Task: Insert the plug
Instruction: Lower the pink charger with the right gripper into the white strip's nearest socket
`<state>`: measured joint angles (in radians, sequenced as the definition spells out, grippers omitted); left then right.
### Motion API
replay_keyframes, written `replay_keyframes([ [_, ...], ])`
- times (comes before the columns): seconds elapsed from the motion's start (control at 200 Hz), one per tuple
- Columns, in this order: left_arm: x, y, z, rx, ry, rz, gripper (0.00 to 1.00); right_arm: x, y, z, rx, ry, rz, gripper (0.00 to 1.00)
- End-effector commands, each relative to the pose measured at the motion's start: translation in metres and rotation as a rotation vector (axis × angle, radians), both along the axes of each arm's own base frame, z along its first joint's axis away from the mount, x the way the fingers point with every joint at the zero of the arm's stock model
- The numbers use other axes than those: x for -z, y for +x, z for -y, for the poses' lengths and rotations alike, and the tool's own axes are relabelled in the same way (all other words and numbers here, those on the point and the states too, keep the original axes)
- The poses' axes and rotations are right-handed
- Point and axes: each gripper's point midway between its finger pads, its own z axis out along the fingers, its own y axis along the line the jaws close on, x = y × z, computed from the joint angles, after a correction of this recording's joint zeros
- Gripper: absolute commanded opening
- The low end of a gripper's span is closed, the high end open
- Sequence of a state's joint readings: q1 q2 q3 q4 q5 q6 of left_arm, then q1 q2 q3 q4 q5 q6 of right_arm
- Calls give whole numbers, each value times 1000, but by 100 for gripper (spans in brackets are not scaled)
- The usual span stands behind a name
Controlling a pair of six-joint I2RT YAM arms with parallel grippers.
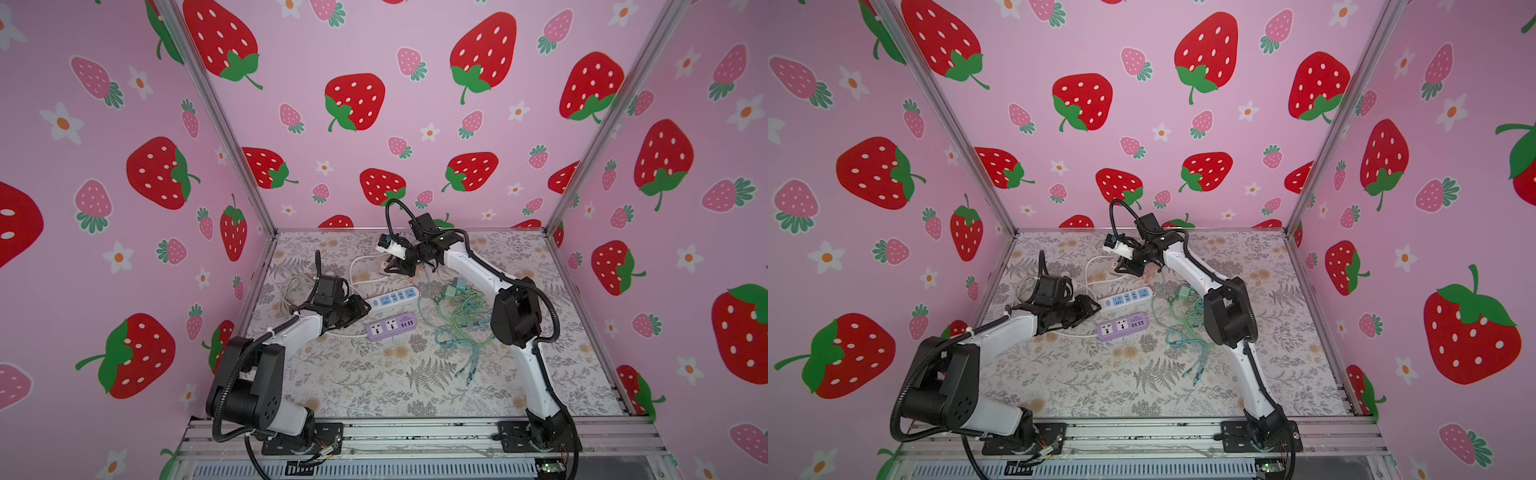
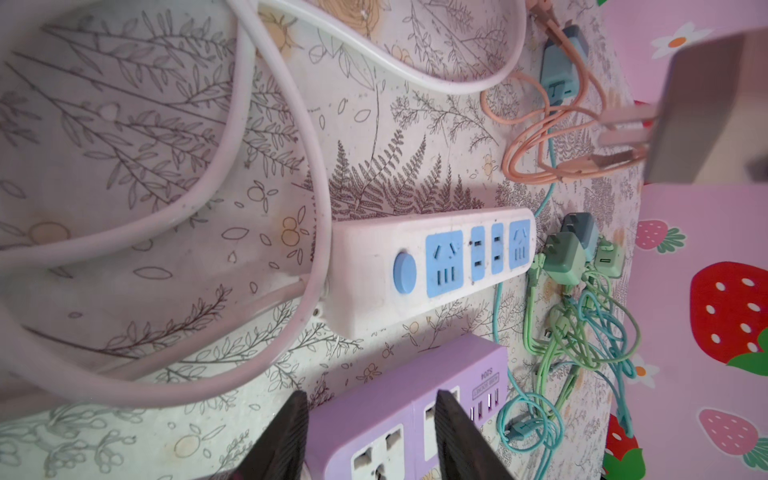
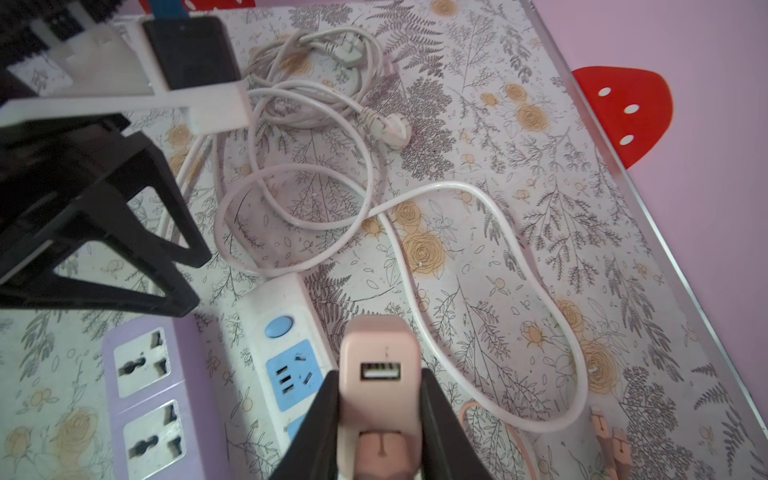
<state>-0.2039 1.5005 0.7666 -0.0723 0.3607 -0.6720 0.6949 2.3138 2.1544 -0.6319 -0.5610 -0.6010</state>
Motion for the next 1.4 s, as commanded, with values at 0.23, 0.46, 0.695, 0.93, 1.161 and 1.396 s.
replay_keyframes([
  [0.23, 2, 23, 7, 40, -32, 12, 40, -5, -39, 11, -153, -74, 59, 16],
  [0.46, 11, 27, 7, 43, -26, -6, 38, 12, -60, 9, -204, -106, 54, 16],
  [0.695, 22, 29, 6, 35, -18, -39, 34, 25, -73, 2, -243, -119, 48, 16],
  [0.93, 28, 31, 3, 26, -11, -56, 31, 34, -75, 1, -261, -143, 60, 16],
  [1.161, 31, 32, 2, 30, -4, -66, 30, 42, -69, 2, -254, -168, 80, 16],
  [1.396, 33, 32, 1, 45, 4, -70, 30, 48, -66, -3, -263, -167, 81, 16],
])
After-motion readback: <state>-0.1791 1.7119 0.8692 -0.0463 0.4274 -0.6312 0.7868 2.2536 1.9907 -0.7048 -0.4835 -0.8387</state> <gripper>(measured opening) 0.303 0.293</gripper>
